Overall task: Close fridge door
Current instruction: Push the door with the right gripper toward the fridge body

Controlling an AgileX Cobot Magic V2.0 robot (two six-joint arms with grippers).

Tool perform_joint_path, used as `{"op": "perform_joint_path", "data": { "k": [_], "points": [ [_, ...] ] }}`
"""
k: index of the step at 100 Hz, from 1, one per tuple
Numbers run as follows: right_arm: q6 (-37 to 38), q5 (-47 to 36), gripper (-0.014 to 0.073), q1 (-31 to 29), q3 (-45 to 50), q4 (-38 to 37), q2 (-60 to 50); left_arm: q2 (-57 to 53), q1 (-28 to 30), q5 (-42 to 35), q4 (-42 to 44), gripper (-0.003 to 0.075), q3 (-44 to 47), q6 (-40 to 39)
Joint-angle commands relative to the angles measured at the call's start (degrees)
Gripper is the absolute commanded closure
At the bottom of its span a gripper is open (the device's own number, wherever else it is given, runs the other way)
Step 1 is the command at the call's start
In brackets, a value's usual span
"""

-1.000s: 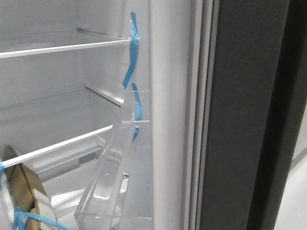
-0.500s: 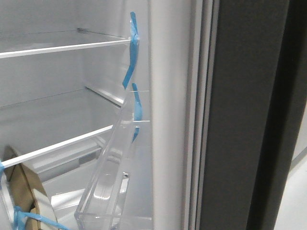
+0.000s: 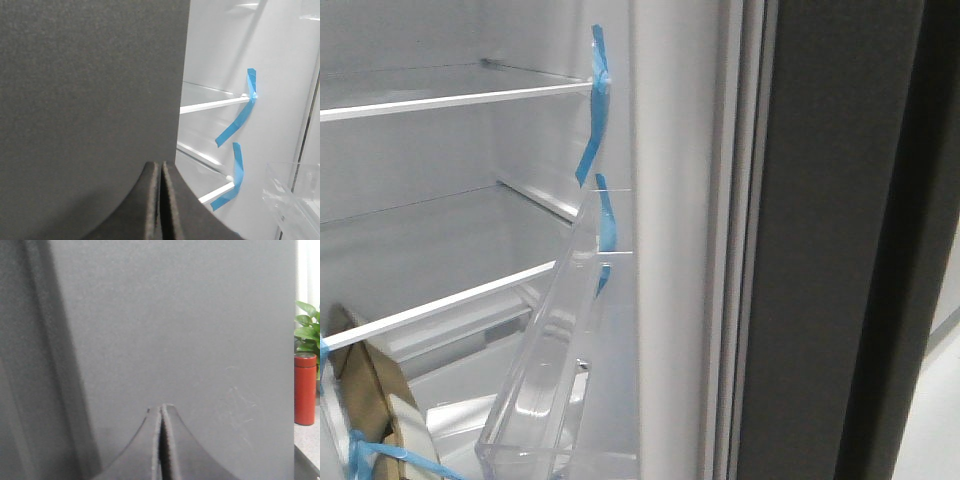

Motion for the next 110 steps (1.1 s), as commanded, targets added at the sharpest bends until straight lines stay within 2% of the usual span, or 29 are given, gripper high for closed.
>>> {"op": "perform_joint_path", "data": {
  "k": [1,84,110],
  "points": [
    [-0.1,-4.2,0.0670,0.8,-1.8,0.3,1.1,1.1,0.1,-4.4,-0.1,0.0741,1.6,-0.2],
    [-0.1,-7.3,0.0670,2.0,-1.8,1.8,6.6,1.1,0.1,-4.4,-0.1,0.0741,1.6,-0.2],
    [-0.1,-6.7,0.0670,3.5,-4.5,3.1,8.8,1.1,0.1,-4.4,-0.1,0.0741,1.6,-0.2]
  ]
}}
